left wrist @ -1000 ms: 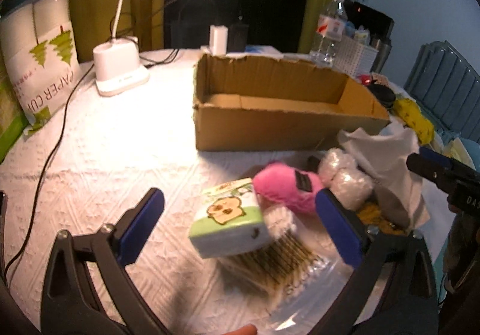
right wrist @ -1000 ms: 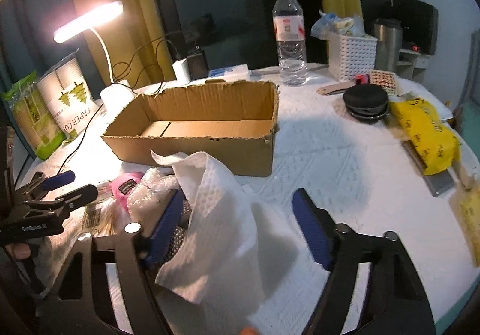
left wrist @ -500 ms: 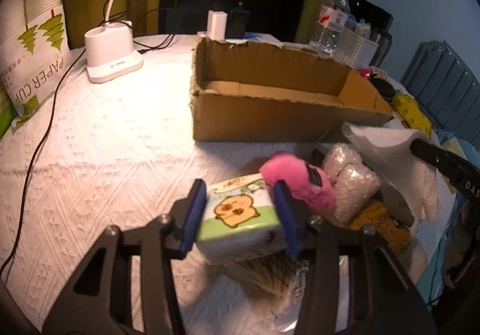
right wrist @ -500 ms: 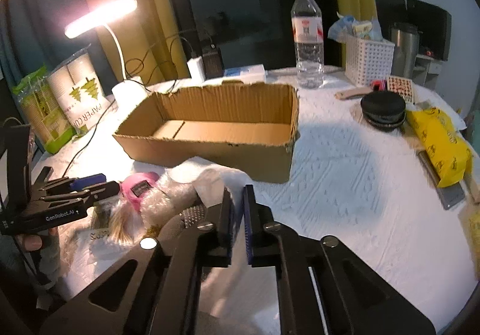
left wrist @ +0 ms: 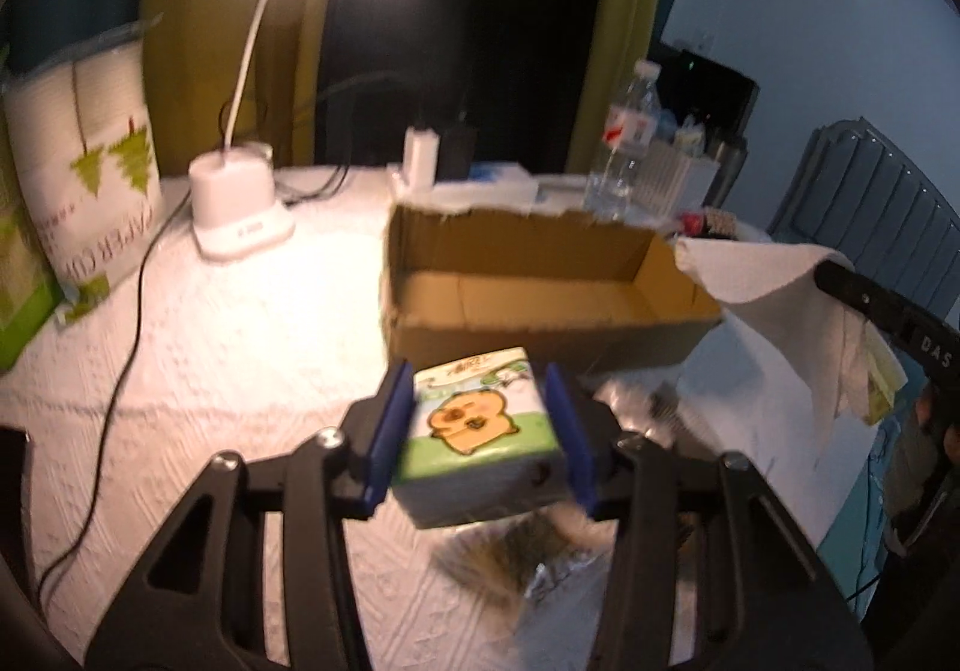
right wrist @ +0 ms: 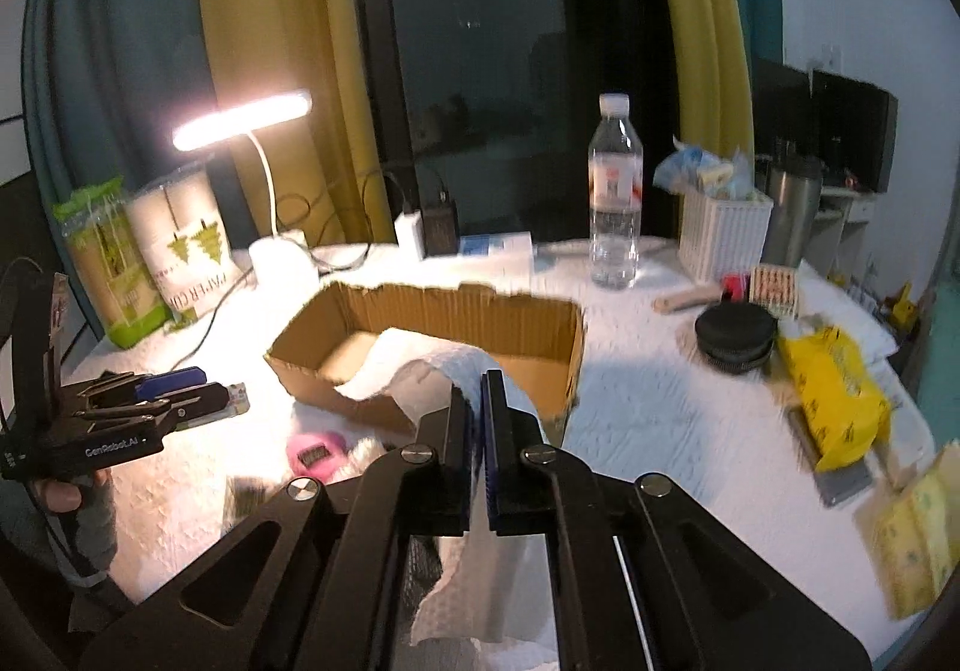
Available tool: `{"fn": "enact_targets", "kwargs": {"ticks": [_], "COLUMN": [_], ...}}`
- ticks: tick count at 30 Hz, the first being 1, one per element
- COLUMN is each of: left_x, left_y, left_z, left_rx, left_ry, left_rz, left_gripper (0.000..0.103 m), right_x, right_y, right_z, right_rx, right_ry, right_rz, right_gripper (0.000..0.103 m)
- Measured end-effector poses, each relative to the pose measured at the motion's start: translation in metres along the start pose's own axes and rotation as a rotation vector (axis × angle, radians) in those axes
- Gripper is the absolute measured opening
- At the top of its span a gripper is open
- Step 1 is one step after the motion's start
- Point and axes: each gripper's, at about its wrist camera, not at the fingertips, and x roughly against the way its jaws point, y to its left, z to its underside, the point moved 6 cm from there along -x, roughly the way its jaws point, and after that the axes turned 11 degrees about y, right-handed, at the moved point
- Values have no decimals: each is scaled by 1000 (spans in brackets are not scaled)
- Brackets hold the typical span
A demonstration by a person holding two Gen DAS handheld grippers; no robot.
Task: Organize soft objects
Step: 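Carry the tissue pack into the cardboard box and release while the right tool drops the towel there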
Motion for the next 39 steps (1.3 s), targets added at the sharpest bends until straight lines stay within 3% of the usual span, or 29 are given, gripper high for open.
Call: {"fn": "enact_targets", "kwargs": {"ticks": [7,16,35,39], "left_x": [14,4,-84,-101], "left_y": [-14,-31,-69,-75], "left_z": [-35,-65,-89,-89], "left_rx": [-33,-55,-70,-75], "left_ry": [-75,-104,5,37], "left_rz": [5,17,42,48], "left_gripper": [47,47,47,47], "right_x": [3,-13,-108,-136], "right_y": [-5,-15,-49,-59], "right_z": [-27,-48,-56,-48], "right_rx": [15,24,-41,-54], "right_ry": [-49,-60,55,105], "right_rz": [-8,-27,-156,-137], "right_gripper": [4,4,4,4]}}
